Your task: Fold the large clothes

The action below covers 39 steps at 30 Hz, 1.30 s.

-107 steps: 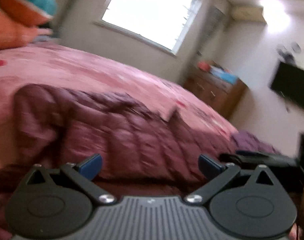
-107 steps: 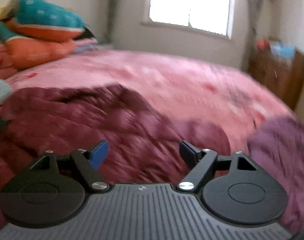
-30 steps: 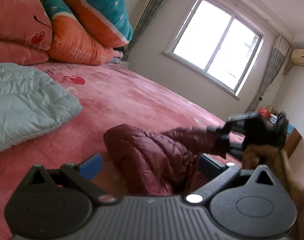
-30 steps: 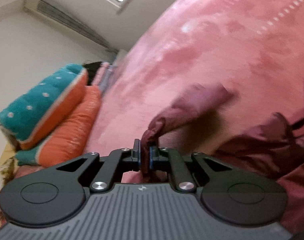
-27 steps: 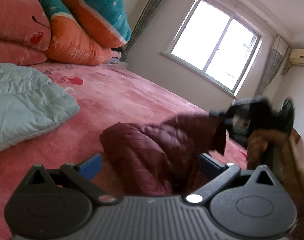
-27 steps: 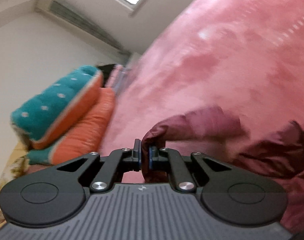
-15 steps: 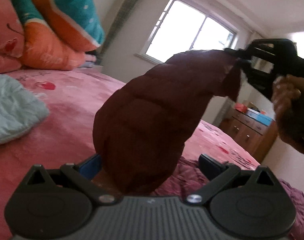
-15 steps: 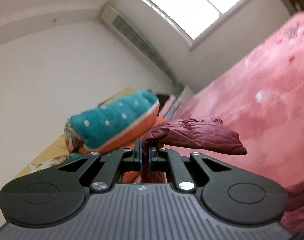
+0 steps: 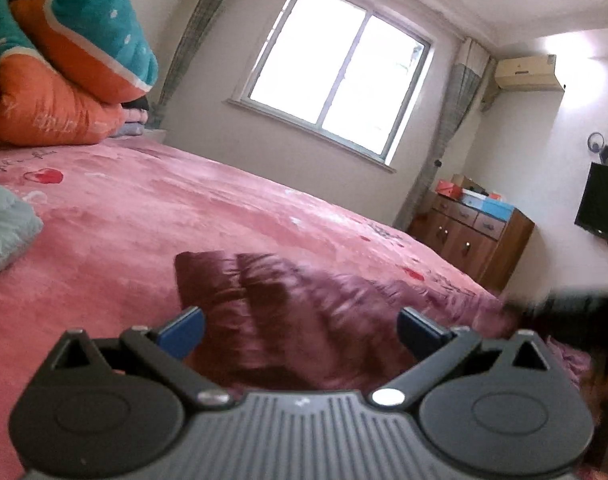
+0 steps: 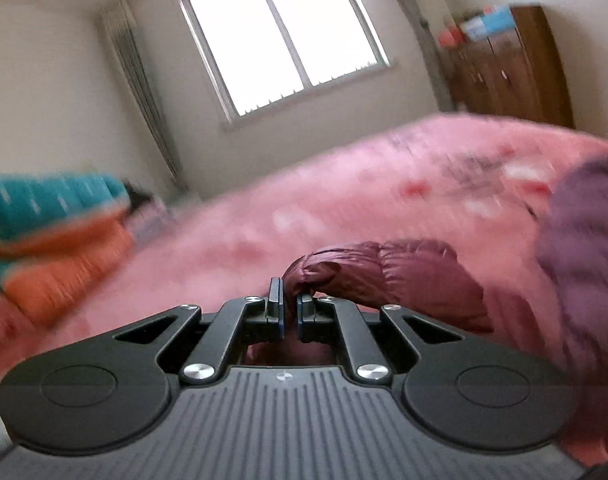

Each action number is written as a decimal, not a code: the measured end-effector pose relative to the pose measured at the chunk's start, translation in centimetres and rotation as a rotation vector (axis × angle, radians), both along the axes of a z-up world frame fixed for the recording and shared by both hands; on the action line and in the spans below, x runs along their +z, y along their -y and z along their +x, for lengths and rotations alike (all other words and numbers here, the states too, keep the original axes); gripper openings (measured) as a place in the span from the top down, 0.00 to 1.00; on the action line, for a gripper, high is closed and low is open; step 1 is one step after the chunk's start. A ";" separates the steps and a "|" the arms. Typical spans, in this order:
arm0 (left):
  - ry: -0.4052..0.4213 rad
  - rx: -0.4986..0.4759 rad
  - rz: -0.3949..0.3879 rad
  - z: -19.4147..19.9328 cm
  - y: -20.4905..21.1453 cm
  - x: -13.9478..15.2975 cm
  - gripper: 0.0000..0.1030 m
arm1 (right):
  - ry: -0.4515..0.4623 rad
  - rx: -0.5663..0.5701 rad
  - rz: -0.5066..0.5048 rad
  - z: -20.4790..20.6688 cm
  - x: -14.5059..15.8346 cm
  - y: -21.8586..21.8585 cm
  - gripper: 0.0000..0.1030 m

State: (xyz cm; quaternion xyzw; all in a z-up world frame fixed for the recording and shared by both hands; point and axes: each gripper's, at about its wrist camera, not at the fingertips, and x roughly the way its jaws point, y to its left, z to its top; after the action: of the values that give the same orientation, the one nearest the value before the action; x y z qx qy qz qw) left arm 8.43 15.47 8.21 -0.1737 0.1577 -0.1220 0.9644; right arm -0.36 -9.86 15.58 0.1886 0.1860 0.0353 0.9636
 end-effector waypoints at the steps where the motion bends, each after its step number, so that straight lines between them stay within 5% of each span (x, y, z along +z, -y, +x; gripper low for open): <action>1: -0.003 -0.003 -0.002 0.1 0.2 -0.1 0.01 | -0.044 0.005 -0.017 -0.2 -1.4 0.1 0.93; 8: 0.017 -0.031 -0.018 0.3 1.2 -0.3 0.01 | -0.184 0.074 0.037 0.0 -5.3 1.2 0.83; 10: 0.009 -0.046 -0.023 0.5 1.5 -0.5 0.01 | -0.193 0.093 0.021 -0.3 -4.8 1.2 0.70; 12: 0.000 -0.048 -0.010 0.7 1.9 -0.7 0.01 | -0.202 0.111 0.001 -1.2 -4.2 1.4 0.33; 13: -0.004 -0.049 -0.006 0.8 2.0 -0.8 0.01 | -0.202 0.120 -0.004 -1.2 -3.6 0.1 0.30; 18: -0.016 -0.037 0.031 1.4 2.3 -1.1 0.01 | -0.200 0.156 -0.056 -3.4 -3.7 -0.2 0.30; 22: -0.012 -0.024 0.091 1.8 2.8 -1.0 0.01 | -0.101 0.150 -0.110 -4.7 -2.2 0.5 0.30; 27: -0.041 -0.024 0.191 2.7 3.6 -1.4 0.01 | -0.043 0.092 -0.166 -1.1 -1.8 1.3 0.28; 32: -0.103 -0.036 0.256 3.4 4.2 -2.4 0.01 | -0.146 0.048 -0.266 4.2 -5.2 1.5 0.39; 39: -0.168 -0.057 0.301 4.1 4.7 -3.8 0.01 | -0.235 0.034 -0.346 6.1 -8.2 0.7 0.39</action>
State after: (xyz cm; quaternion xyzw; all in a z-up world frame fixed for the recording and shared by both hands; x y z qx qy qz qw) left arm 12.51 10.79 4.44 -0.0323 0.2593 -0.1093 0.9590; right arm 5.73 -10.54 7.34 0.0199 0.3037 -0.0030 0.9526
